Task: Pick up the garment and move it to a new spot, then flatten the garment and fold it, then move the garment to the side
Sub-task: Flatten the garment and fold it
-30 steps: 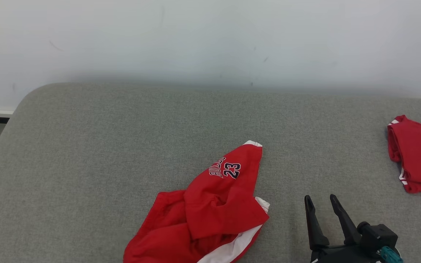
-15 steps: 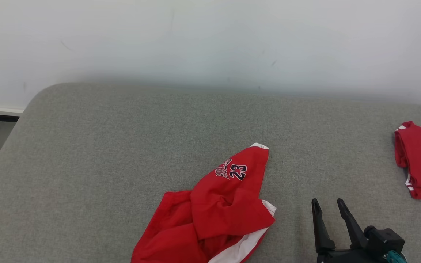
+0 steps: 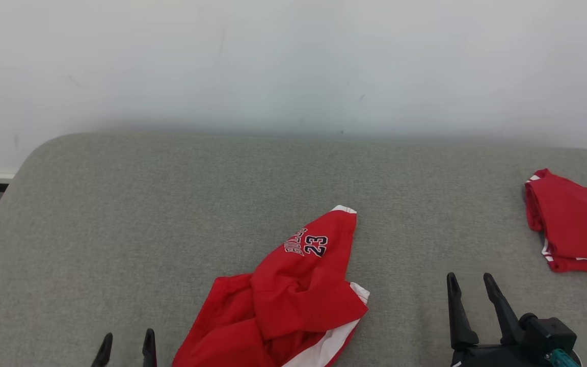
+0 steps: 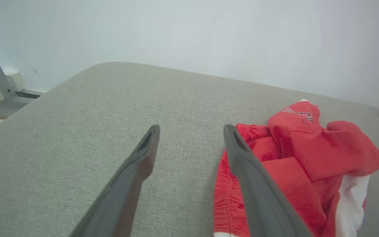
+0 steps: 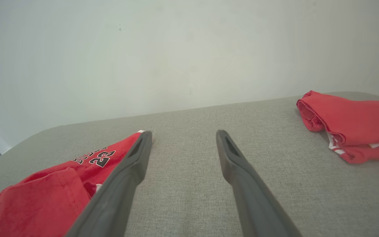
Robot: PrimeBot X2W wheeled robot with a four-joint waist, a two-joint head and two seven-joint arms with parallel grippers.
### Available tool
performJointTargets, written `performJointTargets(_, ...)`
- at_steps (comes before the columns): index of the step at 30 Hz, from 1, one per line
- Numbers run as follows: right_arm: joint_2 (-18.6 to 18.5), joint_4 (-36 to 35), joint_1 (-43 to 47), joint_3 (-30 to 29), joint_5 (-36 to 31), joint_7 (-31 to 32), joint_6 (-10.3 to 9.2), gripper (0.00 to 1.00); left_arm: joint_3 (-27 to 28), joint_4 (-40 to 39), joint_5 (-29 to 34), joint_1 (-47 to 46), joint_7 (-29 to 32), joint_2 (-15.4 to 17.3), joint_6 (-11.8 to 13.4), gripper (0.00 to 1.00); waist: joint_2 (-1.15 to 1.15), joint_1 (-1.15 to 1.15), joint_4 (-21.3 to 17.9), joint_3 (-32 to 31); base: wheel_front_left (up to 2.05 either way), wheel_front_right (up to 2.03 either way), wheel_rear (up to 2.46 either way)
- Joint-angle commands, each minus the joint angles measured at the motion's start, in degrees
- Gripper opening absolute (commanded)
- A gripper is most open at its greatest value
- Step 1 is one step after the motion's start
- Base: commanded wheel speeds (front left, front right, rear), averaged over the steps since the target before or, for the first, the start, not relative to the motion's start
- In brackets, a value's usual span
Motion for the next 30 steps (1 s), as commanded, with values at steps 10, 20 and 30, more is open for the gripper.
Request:
performJointTargets(10,0.0,-1.0,1.7,-1.1,-0.9,0.0,0.04,1.0,4.9,-0.6,6.8,1.8,-0.3,-2.9,-1.8,1.0,0.0,0.0,-3.2,-0.9,0.0,0.0,0.0)
performJointTargets(20,0.0,-2.6,3.3,-3.4,-0.3,0.0,0.03,1.0,7.9,-0.6,10.4,2.6,-0.3,-5.3,-2.6,1.0,0.0,0.0,-3.5,-0.9,0.0,0.0,0.0)
performJointTargets(30,-1.5,1.0,1.0,5.0,-1.5,0.0,0.04,1.0,5.0,1.5,6.1,5.3,3.7,-6.3,-6.5,1.0,0.0,0.0,-2.3,-0.5,0.0,0.0,0.0)
